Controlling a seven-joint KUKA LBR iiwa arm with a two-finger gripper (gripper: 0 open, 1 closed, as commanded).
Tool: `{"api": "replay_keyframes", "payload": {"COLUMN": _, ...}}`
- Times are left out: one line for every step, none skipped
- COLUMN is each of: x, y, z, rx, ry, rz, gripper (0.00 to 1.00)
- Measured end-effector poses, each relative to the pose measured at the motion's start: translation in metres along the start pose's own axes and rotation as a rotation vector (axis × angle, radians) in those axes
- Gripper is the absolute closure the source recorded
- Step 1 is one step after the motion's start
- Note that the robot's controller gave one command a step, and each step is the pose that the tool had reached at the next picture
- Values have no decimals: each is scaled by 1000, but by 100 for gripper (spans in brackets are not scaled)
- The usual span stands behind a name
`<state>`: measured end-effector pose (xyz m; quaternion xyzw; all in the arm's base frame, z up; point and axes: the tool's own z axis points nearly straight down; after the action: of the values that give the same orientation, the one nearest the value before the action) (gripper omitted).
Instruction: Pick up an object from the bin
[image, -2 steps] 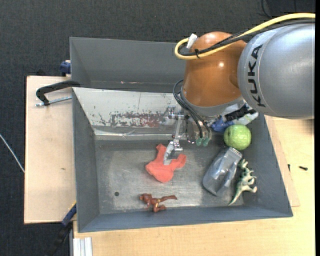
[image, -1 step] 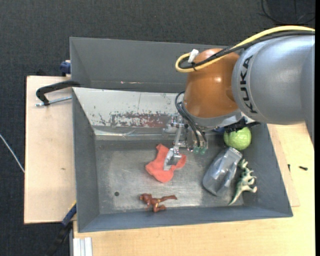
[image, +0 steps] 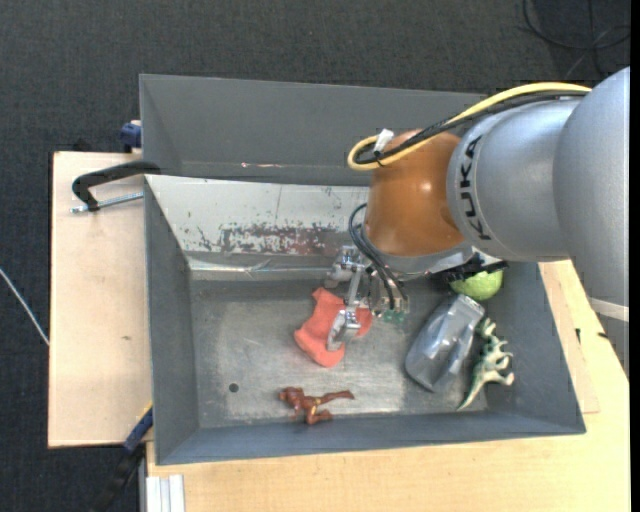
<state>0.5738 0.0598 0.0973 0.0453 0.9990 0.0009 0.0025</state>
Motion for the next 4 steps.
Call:
{"api": "replay_keyframes", "payload": {"x": -6, "y": -10, "z": 26, "rx": -4, "ry": 3, "rz": 139, "gripper": 0}}
{"api": "replay_keyframes", "payload": {"x": -11, "y": -3, "z": 24, "rx": -1, "ry": -3, "rz": 137, "gripper": 0}}
{"api": "replay_keyframes", "payload": {"x": -9, "y": -6, "z": 20, "rx": -6, "ry": -3, "rz": 138, "gripper": 100}}
{"api": "replay_keyframes", "payload": {"x": -9, "y": -6, "z": 20, "rx": -6, "ry": -3, "rz": 138, "gripper": 100}}
